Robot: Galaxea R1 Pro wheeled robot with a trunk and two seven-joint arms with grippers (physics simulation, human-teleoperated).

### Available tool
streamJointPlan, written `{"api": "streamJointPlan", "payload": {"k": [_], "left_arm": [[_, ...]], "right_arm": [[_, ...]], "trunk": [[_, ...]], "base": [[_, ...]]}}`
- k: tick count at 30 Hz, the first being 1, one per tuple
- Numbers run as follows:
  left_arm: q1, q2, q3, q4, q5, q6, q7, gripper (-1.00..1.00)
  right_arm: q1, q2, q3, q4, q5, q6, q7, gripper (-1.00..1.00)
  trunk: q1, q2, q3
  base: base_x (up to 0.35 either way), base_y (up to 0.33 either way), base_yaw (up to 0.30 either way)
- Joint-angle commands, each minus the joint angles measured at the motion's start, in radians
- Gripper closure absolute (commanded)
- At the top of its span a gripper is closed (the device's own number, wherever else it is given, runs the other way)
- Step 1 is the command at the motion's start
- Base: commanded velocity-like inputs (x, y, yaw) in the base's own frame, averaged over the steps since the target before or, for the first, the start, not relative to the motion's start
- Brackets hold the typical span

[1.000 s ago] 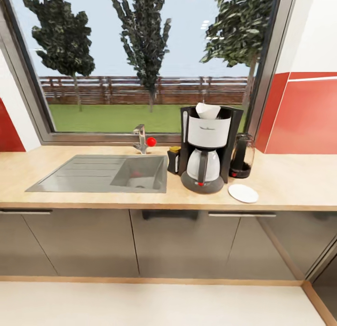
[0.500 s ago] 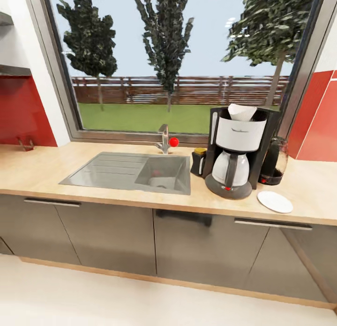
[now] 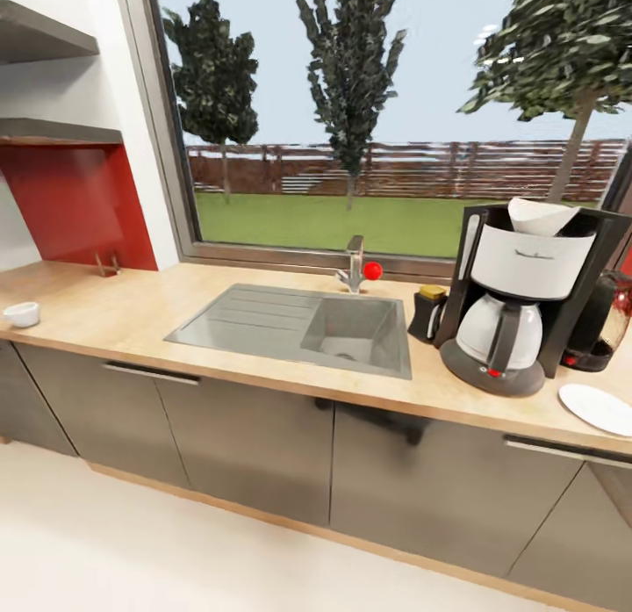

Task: Set up a coffee station on the kitchen countertop: keep the coffee maker on the countertop, move the bottle of coffee from the kitchen shelf to the counter next to the coffee maker, place a paper coffee filter on top of the coffee maker, put the saucer next to the coffee maker with the coffee cup on the saucer, and place the electric kettle next to the coffee maker.

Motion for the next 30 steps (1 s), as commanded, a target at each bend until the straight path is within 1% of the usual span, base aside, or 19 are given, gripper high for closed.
{"api": "streamJointPlan", "payload": {"k": [1,5,14,19,30], "left_arm": [[-0.001,0.0,0.001,0.0,0.009,0.006,-0.004,-1.0],[-0.001,0.0,0.001,0.0,0.01,0.006,-0.004,-1.0],[-0.001,0.0,0.002,0.001,0.009,0.006,-0.003,-1.0],[-0.001,0.0,0.002,0.0,0.009,0.006,-0.004,-1.0],[-0.001,0.002,0.002,0.001,0.01,0.006,-0.003,-1.0]], "right_arm": [[0.0,-0.001,0.004,0.001,-0.01,-0.001,0.004,-1.0],[0.0,0.0,0.004,0.001,-0.01,-0.001,0.005,-1.0],[0.0,-0.001,0.005,0.001,-0.01,0.0,0.006,-1.0],[0.0,0.0,0.005,0.001,-0.01,-0.001,0.005,-1.0],[0.0,0.001,0.005,0.001,-0.01,-0.001,0.003,-1.0]], "trunk": [[0.0,0.0,-0.001],[0.0,0.0,-0.001],[0.0,0.0,-0.001],[0.0,0.0,-0.001],[0.0,0.0,-0.001]], "base": [[0.006,0.008,0.273],[0.029,0.04,0.237],[0.177,0.182,0.106],[0.068,0.067,0.242],[0.006,0.006,0.271]]}}
